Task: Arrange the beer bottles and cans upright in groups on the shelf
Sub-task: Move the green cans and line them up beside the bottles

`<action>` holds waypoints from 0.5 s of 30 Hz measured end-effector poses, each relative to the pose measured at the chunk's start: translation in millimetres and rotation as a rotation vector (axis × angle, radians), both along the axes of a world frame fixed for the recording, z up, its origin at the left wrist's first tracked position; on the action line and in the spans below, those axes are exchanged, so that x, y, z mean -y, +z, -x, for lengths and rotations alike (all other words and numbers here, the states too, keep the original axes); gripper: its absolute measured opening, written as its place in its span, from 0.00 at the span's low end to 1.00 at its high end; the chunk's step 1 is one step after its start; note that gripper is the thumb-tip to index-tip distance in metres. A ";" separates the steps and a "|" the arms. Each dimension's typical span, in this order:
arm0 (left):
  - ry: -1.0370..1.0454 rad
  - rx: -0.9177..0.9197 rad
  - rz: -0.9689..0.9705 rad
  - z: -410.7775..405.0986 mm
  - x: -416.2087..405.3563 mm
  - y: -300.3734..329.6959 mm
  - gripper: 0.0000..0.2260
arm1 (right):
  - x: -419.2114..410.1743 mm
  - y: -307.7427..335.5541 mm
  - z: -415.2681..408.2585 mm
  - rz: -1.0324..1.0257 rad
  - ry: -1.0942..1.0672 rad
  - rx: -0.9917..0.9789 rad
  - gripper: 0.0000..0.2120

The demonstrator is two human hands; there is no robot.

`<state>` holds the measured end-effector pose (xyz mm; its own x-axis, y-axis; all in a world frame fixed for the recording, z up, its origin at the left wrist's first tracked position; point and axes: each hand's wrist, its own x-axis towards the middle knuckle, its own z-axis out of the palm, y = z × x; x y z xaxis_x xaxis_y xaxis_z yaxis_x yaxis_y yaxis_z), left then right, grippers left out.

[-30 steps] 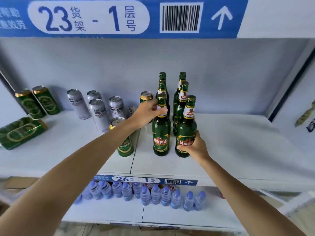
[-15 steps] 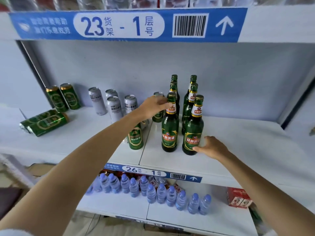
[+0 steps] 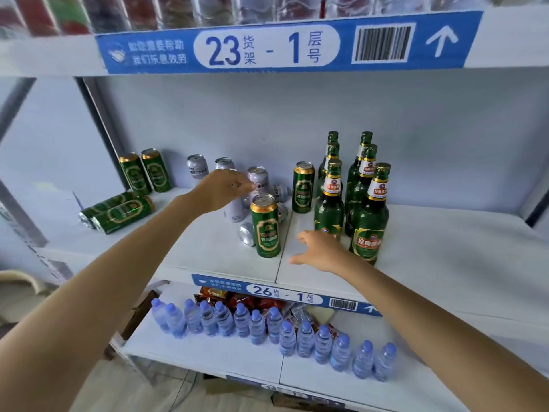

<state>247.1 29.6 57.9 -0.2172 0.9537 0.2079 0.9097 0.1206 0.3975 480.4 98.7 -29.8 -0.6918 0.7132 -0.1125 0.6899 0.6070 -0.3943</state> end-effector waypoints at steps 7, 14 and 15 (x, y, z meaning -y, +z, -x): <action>-0.015 0.047 0.021 75.2 1.6 -6.9 0.13 | -21.8 -28.1 70.1 0.238 -0.183 -0.287 0.39; -0.175 0.208 -0.008 91.1 -42.1 -9.3 0.15 | -27.4 -54.4 97.5 0.332 -0.283 -0.566 0.33; -0.199 0.241 -0.004 86.3 -50.1 -9.6 0.14 | -27.2 -57.2 99.3 0.304 -0.297 -0.569 0.32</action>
<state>160.8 79.7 48.2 -0.0697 0.9817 0.1773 0.7950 -0.0527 0.6043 381.1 125.9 -87.0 -0.4837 0.8751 -0.0155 0.4461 0.2313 -0.8646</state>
